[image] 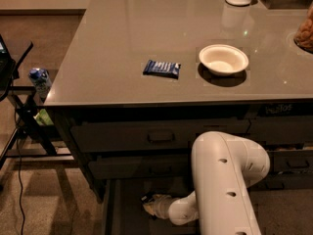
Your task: Pick rxbar chocolate from bottom drawer and place on counter
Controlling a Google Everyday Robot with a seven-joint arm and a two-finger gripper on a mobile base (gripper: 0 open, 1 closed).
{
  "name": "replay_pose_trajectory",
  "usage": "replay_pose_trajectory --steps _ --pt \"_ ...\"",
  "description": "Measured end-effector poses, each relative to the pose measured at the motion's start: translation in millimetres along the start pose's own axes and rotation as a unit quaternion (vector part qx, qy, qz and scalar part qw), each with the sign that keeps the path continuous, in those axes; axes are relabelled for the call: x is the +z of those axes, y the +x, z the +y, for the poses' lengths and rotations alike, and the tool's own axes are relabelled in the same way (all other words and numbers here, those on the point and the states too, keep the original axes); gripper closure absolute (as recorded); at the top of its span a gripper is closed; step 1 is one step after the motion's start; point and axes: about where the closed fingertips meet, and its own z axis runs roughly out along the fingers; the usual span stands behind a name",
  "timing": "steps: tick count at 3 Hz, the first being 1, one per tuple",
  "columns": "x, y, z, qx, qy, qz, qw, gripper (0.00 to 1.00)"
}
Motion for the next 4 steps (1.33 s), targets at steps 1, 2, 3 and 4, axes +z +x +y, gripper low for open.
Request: replay_pose_trajectory --steps 1,2,3,4 --pt "-1.0 -1.3 2.6 -0.003 0.000 0.001 1.0000 1.00" --pt "-44.2 -15.2 24.3 -0.014 0.017 -0.004 0.9998 1.00" --pt "-44.1 -15.2 24.3 -0.014 0.017 -0.004 0.9998 1.00" --pt "-50.1 -13.9 19.8 0.002 0.005 -0.020 0.9998 1.00"
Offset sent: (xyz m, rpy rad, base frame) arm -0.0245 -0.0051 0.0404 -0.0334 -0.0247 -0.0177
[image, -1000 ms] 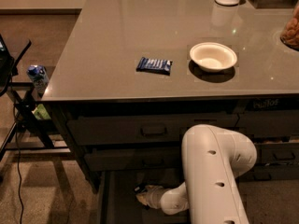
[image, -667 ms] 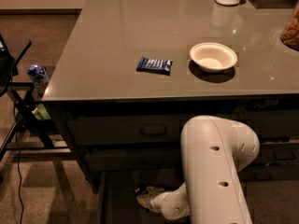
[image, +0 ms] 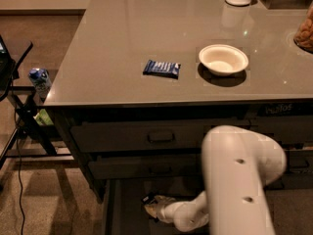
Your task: Pick rxbar chocolate from bottom drawer and place on counter
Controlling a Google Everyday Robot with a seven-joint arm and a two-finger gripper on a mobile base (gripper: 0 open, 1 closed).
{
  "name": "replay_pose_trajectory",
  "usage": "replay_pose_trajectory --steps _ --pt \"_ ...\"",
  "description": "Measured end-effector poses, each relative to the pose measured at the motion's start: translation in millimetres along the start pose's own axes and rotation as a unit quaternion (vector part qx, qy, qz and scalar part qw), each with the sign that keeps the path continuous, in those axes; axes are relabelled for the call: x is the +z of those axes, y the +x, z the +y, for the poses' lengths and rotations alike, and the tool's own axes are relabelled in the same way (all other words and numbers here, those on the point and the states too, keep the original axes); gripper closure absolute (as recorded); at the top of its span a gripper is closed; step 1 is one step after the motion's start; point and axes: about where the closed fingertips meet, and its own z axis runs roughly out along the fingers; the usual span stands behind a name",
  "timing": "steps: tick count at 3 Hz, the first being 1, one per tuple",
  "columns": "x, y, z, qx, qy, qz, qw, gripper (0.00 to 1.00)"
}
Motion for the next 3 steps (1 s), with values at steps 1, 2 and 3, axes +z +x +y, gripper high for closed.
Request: replay_pose_trajectory --steps 1,2,3 --pt "-25.8 1.9 -10.8 0.036 -0.013 -0.036 0.9986 1.00" --pt "-44.4 -5.9 -8.8 0.037 -0.030 -0.058 0.9972 1.00" --pt "-47.0 -12.5 -4.9 0.031 -0.029 -0.058 0.9974 1.00"
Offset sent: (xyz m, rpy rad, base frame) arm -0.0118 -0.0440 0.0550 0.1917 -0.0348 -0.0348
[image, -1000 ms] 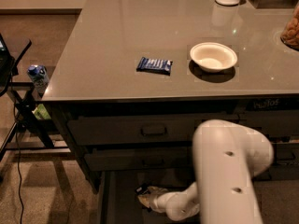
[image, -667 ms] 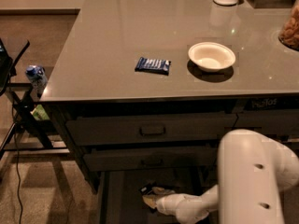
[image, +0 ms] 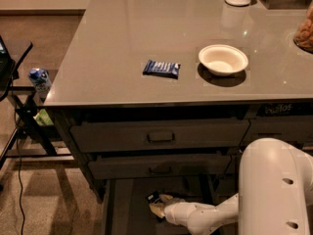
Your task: Pick rxbar chocolate from bottom drawer and place on counter
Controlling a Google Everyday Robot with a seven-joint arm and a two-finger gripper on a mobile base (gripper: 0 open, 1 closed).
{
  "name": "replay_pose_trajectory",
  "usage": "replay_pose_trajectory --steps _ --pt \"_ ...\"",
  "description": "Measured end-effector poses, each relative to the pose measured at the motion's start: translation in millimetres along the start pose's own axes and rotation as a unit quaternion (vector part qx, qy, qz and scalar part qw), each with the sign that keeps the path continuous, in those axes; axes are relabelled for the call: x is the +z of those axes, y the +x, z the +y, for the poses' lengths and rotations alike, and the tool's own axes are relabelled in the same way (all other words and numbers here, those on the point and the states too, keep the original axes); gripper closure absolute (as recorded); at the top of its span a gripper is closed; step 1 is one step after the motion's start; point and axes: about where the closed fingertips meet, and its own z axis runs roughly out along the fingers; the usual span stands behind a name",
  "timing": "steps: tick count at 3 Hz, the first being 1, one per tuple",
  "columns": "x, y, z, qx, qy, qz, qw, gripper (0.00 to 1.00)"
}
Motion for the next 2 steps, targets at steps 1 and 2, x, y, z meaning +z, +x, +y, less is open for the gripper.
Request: replay_pose_trajectory --steps 1,2 --pt "-14.6 -21.0 19.1 -0.010 0.002 -0.010 0.9999 1.00" --pt "-29.6 -40.5 47.6 -0.026 -0.005 -0.015 0.9995 1.00"
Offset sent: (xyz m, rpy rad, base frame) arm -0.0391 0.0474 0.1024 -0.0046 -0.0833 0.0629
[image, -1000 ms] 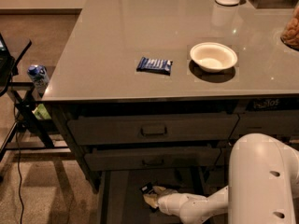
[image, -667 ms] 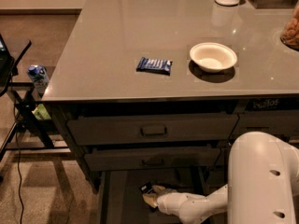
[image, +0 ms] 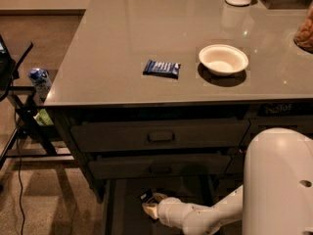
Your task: Pick rxbar chocolate from bottom drawer and place on counter
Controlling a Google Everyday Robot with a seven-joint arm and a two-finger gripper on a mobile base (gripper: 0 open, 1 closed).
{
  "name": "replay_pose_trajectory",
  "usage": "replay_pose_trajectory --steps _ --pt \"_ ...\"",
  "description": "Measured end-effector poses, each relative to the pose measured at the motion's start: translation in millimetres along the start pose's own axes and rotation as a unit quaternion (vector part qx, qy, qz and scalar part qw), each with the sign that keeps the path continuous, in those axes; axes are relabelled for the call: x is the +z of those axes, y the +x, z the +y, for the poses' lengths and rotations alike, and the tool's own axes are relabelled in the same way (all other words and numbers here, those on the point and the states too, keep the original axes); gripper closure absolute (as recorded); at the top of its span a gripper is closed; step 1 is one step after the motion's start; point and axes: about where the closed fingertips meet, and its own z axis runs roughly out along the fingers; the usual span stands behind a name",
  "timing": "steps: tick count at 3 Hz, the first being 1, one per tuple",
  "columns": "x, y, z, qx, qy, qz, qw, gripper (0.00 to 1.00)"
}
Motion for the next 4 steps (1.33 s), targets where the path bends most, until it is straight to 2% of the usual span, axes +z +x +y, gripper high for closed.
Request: replay_pose_trajectory --steps 1,2,3,4 --pt "-18.6 -23.4 27.2 -0.026 -0.007 -0.011 0.9996 1.00" --pt "-18.6 -23.4 27.2 -0.026 -0.007 -0.011 0.9996 1.00" --pt "-25.9 -43.6 37.8 -0.038 -0.007 -0.011 0.9992 1.00" --pt "-41.2 -80.0 63.3 -0.070 -0.008 -0.019 0.9974 1.00"
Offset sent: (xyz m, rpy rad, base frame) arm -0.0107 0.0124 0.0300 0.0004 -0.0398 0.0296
